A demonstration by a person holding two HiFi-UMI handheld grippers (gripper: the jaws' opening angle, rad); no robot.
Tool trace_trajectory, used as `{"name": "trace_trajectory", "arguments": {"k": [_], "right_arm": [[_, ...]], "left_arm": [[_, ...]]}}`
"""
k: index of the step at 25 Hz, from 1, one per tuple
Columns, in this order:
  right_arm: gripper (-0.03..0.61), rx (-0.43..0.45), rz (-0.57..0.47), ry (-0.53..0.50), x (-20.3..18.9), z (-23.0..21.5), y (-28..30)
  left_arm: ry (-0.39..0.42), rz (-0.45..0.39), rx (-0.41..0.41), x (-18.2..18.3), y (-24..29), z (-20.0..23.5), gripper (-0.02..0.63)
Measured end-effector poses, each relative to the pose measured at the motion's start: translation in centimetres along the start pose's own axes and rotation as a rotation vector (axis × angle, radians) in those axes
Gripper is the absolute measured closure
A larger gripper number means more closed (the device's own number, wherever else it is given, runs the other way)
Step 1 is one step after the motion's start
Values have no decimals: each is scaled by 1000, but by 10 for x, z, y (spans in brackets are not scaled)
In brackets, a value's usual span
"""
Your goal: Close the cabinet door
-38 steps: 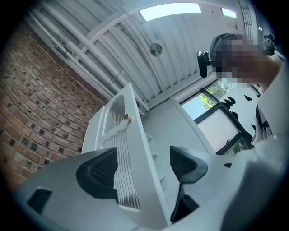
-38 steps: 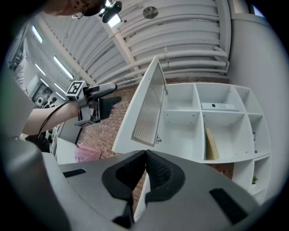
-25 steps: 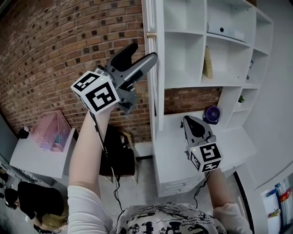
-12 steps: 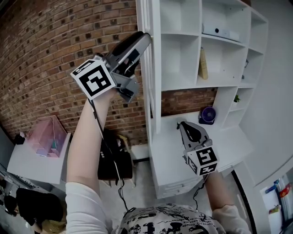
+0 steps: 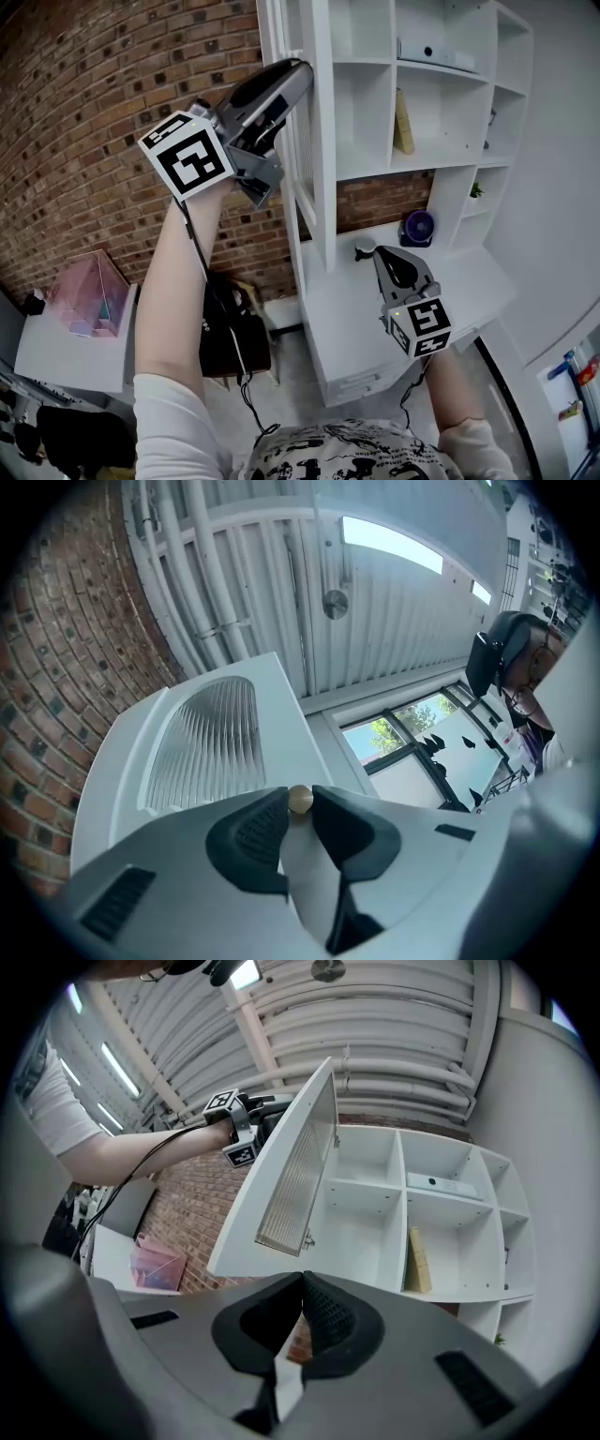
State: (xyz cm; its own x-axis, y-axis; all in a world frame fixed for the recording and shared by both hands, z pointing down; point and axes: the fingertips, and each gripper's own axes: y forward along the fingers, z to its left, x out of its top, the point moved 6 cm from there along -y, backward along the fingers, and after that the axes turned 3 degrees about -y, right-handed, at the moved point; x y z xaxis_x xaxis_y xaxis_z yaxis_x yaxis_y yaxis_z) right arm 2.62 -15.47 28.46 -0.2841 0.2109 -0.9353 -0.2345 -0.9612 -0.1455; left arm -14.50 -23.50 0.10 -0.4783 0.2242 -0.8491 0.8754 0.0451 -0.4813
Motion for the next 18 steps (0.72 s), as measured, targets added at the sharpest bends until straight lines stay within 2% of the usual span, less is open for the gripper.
{"name": "trace_trajectory", "arguments": {"k": [11, 18], "right_arm": [[563, -41, -19, 11, -17, -41, -1], [563, 18, -29, 5, -42, -98, 12]], "left_arm": [[97, 36, 0, -20, 41, -4, 518], [117, 32, 37, -48, 84, 2, 518]]}}
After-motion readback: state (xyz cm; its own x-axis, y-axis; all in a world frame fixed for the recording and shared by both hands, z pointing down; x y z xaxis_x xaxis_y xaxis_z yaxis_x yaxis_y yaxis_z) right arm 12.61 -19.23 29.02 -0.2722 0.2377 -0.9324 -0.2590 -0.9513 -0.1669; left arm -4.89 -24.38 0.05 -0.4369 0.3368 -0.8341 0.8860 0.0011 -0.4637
